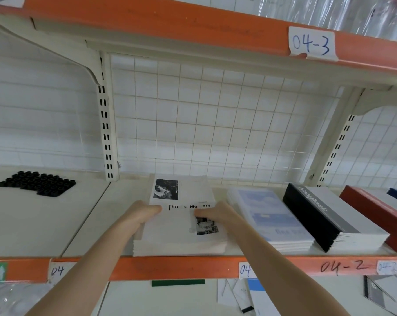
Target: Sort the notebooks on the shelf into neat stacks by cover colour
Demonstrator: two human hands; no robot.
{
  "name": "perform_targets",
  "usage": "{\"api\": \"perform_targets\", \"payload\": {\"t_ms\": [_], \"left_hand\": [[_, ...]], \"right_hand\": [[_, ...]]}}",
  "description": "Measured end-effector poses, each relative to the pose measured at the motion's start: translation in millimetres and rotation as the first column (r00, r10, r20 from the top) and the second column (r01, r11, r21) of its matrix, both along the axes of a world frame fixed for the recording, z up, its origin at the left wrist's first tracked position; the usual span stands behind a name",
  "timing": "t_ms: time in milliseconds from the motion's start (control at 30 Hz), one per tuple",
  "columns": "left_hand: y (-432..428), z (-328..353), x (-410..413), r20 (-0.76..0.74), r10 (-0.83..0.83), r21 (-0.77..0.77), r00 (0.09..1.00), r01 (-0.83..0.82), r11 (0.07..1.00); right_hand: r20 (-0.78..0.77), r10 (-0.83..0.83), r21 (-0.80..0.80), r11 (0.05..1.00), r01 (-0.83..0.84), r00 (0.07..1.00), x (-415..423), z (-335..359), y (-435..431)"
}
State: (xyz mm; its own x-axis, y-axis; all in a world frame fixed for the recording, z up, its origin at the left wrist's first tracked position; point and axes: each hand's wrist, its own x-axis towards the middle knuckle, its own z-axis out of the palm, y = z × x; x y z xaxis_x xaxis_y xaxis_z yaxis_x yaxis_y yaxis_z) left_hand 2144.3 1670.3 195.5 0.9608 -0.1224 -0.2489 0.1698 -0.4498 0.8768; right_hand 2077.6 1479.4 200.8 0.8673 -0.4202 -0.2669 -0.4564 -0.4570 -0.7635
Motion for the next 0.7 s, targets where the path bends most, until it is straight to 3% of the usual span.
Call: {"api": "perform_targets", "payload": {"t_ms": [133,533,700], "left_hand": [[0.4,1.7,1.3,0.038,0.017,0.048,0.999,-0.019,0.999],[3.5,-7.4,8.7,0.043,0.07,-0.02,0.997,-0.069,0.997],[2.7,-10.1,11.1,0.056,0.061,0.068,0.997,-0.065,0.996]], "right_hand": [[0.001,0.012,-0.051,0.999,-0.012,1.0,2.4,-1.6,-1.8],[0.033,-0.013,-0.05,0.999,0.015,0.999,-4.0,-5.3,-1.9],[0.022,0.003,-0.073,0.997,-0.002,1.0,-5.3,-4.9,-1.9]]}}
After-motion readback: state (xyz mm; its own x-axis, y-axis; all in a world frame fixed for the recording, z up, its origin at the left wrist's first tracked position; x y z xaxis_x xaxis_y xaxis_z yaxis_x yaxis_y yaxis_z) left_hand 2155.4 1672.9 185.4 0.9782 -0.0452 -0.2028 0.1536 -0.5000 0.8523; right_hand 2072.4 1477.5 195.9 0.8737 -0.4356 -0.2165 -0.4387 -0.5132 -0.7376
